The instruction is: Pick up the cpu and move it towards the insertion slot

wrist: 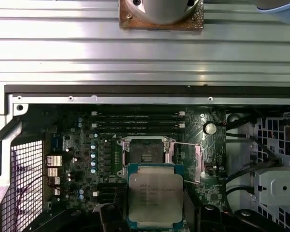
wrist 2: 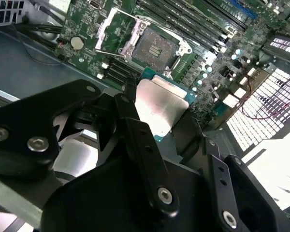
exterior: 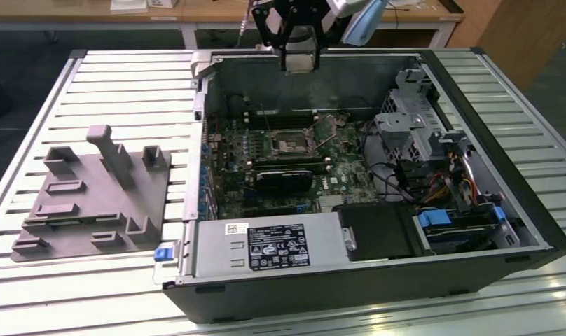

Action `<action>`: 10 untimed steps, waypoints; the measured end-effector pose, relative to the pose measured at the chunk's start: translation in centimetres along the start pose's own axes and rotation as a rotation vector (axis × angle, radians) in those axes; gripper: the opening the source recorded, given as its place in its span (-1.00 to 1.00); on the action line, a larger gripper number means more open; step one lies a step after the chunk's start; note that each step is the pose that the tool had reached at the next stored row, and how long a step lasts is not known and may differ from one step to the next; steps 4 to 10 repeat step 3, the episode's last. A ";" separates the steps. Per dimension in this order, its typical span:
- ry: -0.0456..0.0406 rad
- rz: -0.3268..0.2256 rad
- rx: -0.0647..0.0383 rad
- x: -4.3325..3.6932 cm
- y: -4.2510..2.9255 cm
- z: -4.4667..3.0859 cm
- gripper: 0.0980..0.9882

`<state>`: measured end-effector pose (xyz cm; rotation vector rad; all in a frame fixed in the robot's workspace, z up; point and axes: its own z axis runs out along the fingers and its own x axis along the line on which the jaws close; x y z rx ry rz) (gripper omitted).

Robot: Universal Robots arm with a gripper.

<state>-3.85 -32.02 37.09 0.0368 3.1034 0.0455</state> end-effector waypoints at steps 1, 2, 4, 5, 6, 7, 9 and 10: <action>0.0000 0.000 0.000 0.00 0.00 0.00 0.00; 0.0001 0.000 0.000 0.00 0.00 0.00 0.00; 0.0000 0.000 0.000 0.00 0.00 0.00 0.00; 0.0000 0.000 0.000 0.00 0.00 0.00 0.00; 0.0000 0.000 0.000 0.00 0.00 0.00 0.00; 0.0000 0.000 0.000 0.00 0.00 0.00 0.00; 0.0000 0.000 0.000 0.00 0.00 0.00 0.00; 0.0000 0.000 0.000 0.00 0.00 0.00 0.00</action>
